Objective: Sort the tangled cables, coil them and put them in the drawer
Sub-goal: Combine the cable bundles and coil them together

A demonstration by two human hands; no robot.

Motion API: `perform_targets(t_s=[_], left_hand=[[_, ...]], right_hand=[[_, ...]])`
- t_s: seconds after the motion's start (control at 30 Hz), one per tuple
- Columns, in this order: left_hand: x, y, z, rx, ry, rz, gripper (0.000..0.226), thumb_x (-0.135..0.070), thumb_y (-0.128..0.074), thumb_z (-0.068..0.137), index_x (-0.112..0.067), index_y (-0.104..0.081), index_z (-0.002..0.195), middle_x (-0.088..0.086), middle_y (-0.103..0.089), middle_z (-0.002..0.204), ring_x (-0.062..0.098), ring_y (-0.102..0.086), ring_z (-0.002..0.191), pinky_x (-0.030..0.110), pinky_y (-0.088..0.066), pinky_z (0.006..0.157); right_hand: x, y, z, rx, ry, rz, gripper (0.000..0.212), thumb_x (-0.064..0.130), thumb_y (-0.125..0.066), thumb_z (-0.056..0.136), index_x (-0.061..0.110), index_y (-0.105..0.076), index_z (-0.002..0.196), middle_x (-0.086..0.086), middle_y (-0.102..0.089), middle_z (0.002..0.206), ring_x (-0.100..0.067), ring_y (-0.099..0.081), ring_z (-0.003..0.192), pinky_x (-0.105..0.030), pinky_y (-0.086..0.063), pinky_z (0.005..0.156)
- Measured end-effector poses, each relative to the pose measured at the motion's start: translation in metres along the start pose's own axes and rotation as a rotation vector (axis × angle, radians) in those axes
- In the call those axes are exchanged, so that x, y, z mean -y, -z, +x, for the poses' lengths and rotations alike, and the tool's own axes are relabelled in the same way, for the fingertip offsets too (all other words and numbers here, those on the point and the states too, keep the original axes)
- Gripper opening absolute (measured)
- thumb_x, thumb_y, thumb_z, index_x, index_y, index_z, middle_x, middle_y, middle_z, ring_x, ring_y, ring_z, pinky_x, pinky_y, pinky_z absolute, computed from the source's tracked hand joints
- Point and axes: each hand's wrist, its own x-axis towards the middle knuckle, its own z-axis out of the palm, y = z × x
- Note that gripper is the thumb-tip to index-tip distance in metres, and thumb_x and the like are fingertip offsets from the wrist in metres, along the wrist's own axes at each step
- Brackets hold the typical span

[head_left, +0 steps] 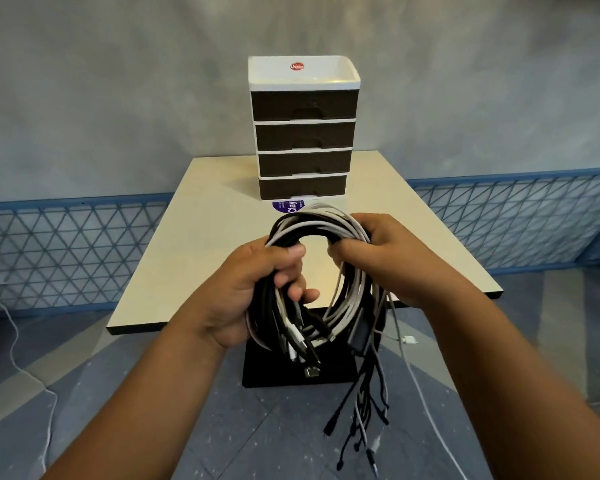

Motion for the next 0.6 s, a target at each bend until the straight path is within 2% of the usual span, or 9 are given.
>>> perform_targets(t_s=[0.07,0.1,0.17,0.23,0.27,0.3,0.33,0.43,0.6], left_hand=[[-0.006,-0.003,0.003,0.010,-0.014,-0.020,0.016,-0.017,-0.065,0.076,-0.017,-0.056,0.063,-0.005,-0.038,0.052,0.009,-0.046,0.047,0.031,-0.056,0.069],[-0.010,-0.002,0.005,0.009,-0.018,-0.022,0.011,-0.015,-0.065,0.074,-0.017,-0.058,0.066,-0.005,-0.037,0.052,0.008,-0.045,0.046,0.030,-0.056,0.068],[-0.018,0.001,0.008,0.004,-0.019,-0.058,0.010,-0.012,-0.064,0.071,-0.015,-0.055,0.071,-0.007,-0.036,0.051,0.006,-0.043,0.044,0.029,-0.055,0.065],[-0.025,0.010,0.010,-0.014,-0.026,-0.116,0.013,-0.010,-0.063,0.070,-0.014,-0.051,0.073,-0.008,-0.036,0.050,0.004,-0.042,0.044,0.027,-0.054,0.063],[-0.028,0.015,0.011,-0.023,-0.031,-0.146,0.016,-0.008,-0.064,0.069,-0.015,-0.050,0.074,-0.009,-0.037,0.050,0.003,-0.042,0.044,0.026,-0.054,0.062],[-0.031,0.020,0.012,-0.026,-0.036,-0.181,0.023,-0.006,-0.068,0.066,-0.015,-0.049,0.075,-0.010,-0.038,0.050,0.003,-0.042,0.044,0.025,-0.053,0.062],[-0.032,0.025,0.012,-0.028,-0.039,-0.221,0.030,-0.006,-0.074,0.063,-0.016,-0.048,0.075,-0.011,-0.038,0.050,0.003,-0.043,0.044,0.024,-0.053,0.063],[-0.033,0.033,0.012,-0.039,-0.062,-0.331,0.031,-0.010,-0.076,0.063,-0.018,-0.047,0.070,-0.011,-0.039,0.050,0.003,-0.043,0.045,0.023,-0.053,0.064],[-0.030,0.035,0.015,-0.130,-0.092,-0.479,0.030,-0.008,-0.069,0.071,-0.020,-0.043,0.062,-0.011,-0.039,0.050,0.003,-0.045,0.045,0.022,-0.053,0.066]], right_hand=[[-0.014,0.001,0.000,0.063,-0.002,0.244,0.004,0.019,-0.069,0.085,0.020,-0.069,0.089,0.004,-0.062,0.071,-0.010,-0.058,0.068,-0.024,-0.046,0.065],[-0.025,0.000,0.000,0.085,-0.001,0.324,0.017,0.031,-0.072,0.081,0.020,-0.069,0.094,0.007,-0.065,0.075,-0.006,-0.061,0.072,-0.020,-0.047,0.068],[-0.049,-0.008,-0.003,0.118,-0.001,0.426,0.058,0.057,-0.076,0.071,0.013,-0.066,0.107,0.009,-0.071,0.087,-0.005,-0.066,0.084,-0.019,-0.050,0.073],[-0.073,-0.024,-0.009,0.145,-0.019,0.562,0.085,0.065,-0.075,0.070,-0.001,-0.059,0.121,-0.004,-0.071,0.107,-0.018,-0.065,0.103,-0.033,-0.051,0.088],[-0.083,-0.033,-0.013,0.155,-0.036,0.622,0.088,0.061,-0.077,0.070,-0.005,-0.057,0.124,-0.012,-0.068,0.111,-0.027,-0.062,0.107,-0.043,-0.048,0.094],[-0.090,-0.041,-0.016,0.160,-0.050,0.664,0.083,0.055,-0.079,0.072,-0.007,-0.056,0.123,-0.019,-0.066,0.109,-0.032,-0.061,0.106,-0.051,-0.044,0.097],[-0.095,-0.048,-0.019,0.161,-0.065,0.684,0.073,0.046,-0.082,0.073,-0.005,-0.057,0.119,-0.022,-0.066,0.102,-0.034,-0.062,0.101,-0.052,-0.043,0.097],[-0.103,-0.063,-0.022,0.139,-0.097,0.667,0.030,0.020,-0.077,0.076,0.008,-0.064,0.101,-0.017,-0.067,0.079,-0.033,-0.067,0.080,-0.049,-0.046,0.089],[-0.106,-0.076,-0.018,0.151,-0.138,0.678,0.014,0.001,-0.063,0.082,0.007,-0.058,0.094,-0.015,-0.063,0.072,-0.032,-0.066,0.070,-0.044,-0.050,0.082]])
